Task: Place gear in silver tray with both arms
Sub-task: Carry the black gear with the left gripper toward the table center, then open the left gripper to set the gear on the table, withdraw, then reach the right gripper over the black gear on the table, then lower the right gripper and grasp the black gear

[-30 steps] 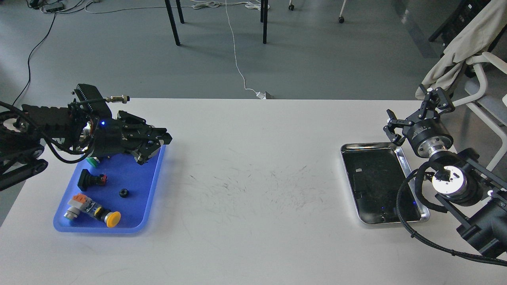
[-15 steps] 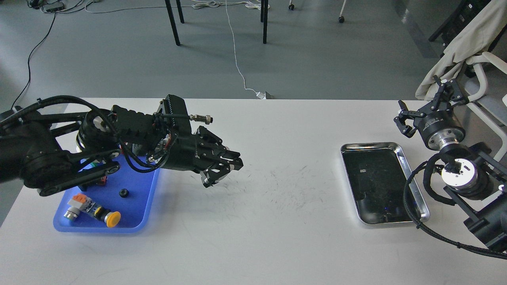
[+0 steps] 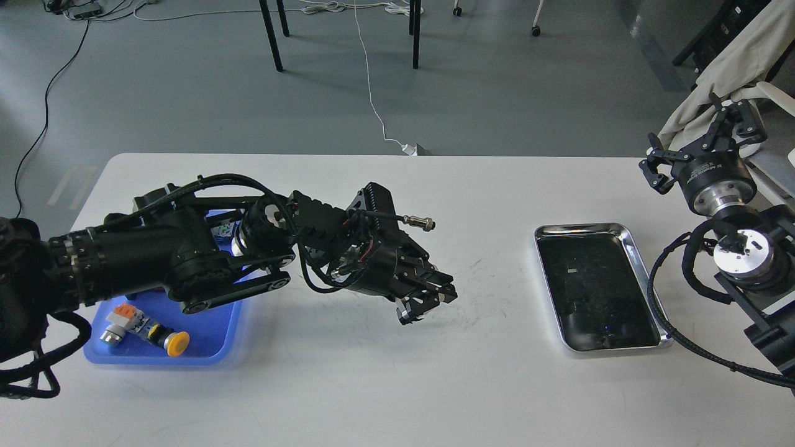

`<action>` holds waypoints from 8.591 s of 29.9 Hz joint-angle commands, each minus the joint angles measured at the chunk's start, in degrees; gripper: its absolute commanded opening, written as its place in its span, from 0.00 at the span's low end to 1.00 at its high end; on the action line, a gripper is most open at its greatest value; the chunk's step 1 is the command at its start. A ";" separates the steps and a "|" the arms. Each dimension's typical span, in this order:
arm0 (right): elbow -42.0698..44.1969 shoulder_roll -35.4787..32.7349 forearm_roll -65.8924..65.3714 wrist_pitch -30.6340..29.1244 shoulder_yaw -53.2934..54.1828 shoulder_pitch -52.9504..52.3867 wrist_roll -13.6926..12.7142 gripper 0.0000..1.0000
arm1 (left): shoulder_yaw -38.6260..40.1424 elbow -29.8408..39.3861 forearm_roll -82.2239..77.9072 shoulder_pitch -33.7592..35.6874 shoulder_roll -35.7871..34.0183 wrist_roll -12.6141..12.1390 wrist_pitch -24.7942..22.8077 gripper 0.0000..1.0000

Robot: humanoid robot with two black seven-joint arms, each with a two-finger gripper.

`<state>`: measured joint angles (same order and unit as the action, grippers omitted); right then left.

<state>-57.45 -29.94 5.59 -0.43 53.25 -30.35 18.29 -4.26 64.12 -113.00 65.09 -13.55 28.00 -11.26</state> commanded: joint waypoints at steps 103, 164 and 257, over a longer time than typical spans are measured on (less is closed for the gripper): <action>-20.33 -23.23 -37.32 -0.62 -60.53 -35.47 -8.00 0.99 | 15.34 -32.92 80.72 1.27 -13.43 0.00 -0.68 0.98; -7.23 28.09 -87.07 -10.91 -104.66 -65.01 9.71 0.97 | 23.86 -33.71 105.97 -14.91 -27.49 0.00 -15.02 0.98; -5.39 29.94 -84.26 -12.67 -107.04 -61.50 9.71 0.87 | 24.04 -35.56 105.97 -15.35 -28.28 0.00 -15.02 0.98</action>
<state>-63.50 0.00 -78.69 -13.10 -53.69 -92.30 28.00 19.78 28.62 -7.03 49.82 -41.58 28.00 -26.20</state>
